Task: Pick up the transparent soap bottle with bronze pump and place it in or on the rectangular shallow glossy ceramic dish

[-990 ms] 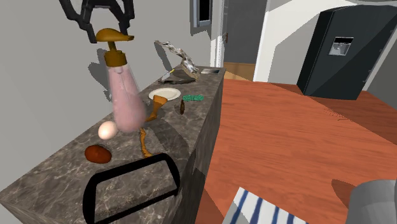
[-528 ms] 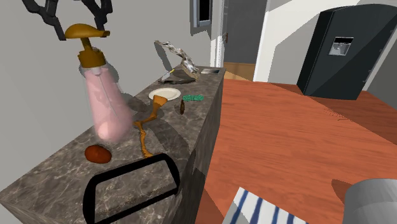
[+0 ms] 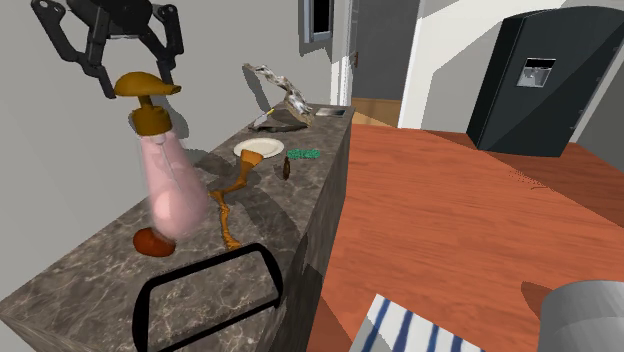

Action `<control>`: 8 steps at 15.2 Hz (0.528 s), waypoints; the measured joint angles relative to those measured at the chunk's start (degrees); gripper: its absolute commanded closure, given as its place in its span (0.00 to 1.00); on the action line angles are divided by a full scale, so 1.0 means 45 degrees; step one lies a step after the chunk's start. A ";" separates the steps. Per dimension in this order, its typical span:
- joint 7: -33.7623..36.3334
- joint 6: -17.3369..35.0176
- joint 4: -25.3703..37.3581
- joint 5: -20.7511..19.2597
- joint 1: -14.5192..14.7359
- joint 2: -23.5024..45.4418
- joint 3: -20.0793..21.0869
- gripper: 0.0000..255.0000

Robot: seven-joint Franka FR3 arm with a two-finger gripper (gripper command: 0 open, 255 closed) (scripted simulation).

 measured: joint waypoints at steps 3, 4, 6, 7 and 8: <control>0.0032 0.0578 -0.0774 -0.0042 0.0036 -0.0201 0.0019 1.00; 0.0064 0.0785 -0.1044 -0.0054 0.0059 -0.0265 0.0035 1.00; 0.0034 0.1187 -0.1587 -0.0081 0.0053 -0.0409 0.0026 1.00; 0.0059 0.1361 -0.1785 -0.0086 0.0068 -0.0434 0.0037 1.00; 0.0054 0.1555 -0.2069 -0.0104 0.0072 -0.0523 0.0038 1.00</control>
